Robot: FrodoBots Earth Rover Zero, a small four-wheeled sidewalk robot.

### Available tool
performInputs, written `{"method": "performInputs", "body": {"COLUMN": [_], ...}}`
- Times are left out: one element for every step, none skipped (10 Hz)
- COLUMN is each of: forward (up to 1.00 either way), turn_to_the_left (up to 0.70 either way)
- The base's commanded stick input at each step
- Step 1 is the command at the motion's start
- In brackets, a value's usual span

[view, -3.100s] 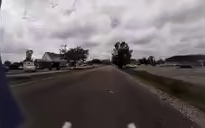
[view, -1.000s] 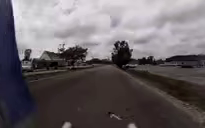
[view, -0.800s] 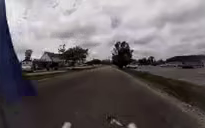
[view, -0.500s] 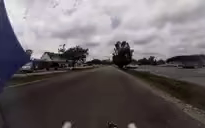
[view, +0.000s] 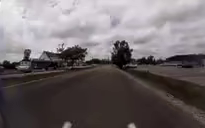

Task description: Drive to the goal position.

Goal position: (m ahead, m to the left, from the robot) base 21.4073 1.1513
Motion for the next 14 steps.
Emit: {"method": "performInputs", "body": {"forward": [0.6,0.6,0.6,0.6,0.6,0.6,0.6,0.6,0.6,0.6,0.6,0.6,0.6,0.6], "turn_to_the_left": [0.0,0.0,0.0,0.0,0.0,0.0,0.0,0.0,0.0,0.0,0.0,0.0,0.0,-0.03]}}
